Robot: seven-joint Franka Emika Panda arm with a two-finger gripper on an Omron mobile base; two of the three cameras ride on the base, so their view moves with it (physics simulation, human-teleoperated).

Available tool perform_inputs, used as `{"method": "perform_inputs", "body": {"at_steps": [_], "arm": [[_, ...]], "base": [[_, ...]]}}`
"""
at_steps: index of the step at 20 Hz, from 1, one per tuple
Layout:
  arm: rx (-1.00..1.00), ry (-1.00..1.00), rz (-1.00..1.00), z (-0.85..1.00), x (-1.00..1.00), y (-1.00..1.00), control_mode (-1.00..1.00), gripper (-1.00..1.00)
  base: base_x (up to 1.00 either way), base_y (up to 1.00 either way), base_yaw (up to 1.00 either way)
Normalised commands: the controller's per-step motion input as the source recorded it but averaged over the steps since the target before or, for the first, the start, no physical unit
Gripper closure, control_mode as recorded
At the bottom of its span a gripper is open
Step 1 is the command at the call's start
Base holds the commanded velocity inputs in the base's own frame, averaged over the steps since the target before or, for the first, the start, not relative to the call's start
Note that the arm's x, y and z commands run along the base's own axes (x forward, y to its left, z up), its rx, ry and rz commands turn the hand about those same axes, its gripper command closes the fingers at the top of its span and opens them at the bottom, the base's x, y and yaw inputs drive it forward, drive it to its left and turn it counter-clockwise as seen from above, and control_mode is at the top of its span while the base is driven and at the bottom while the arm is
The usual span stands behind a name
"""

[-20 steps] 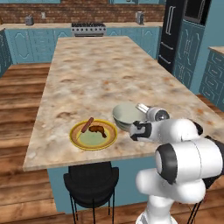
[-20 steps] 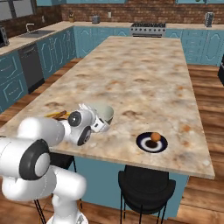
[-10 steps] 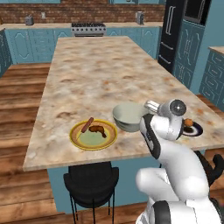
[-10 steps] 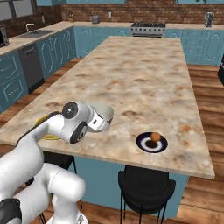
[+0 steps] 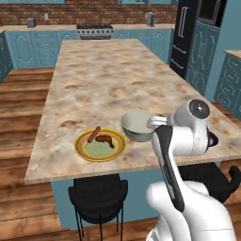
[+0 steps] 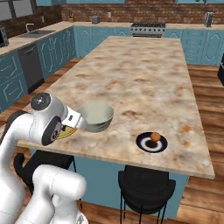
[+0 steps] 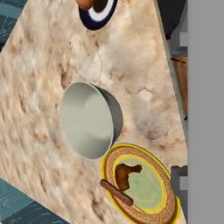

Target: Take the smaller bowl and place it next to the appetizer plate on the dining counter , and place the larger bowl next to the plate with cooked food.

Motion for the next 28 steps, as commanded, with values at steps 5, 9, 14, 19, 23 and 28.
{"method": "perform_inputs", "body": {"at_steps": [5,9,14,19,23,28], "arm": [[-0.06,-0.12,0.38,0.79,-0.83,0.20,-1.00,-1.00],[-0.01,-0.11,0.12,0.64,-0.31,-0.06,-1.00,-1.00],[-0.07,0.00,0.00,0.30,-0.34,0.15,-1.00,-1.00],[0.00,0.00,0.00,0.00,0.00,0.00,1.00,-1.00],[0.00,0.00,0.00,0.00,0.00,0.00,1.00,-1.00],[0.00,0.00,0.00,0.00,0.00,0.00,1.00,-1.00]], "base": [[0.00,0.00,0.00],[0.00,0.00,0.00],[0.00,0.00,0.00],[-0.51,-0.49,-0.07],[-0.39,-0.94,-0.09],[0.60,-1.00,-0.03]]}}
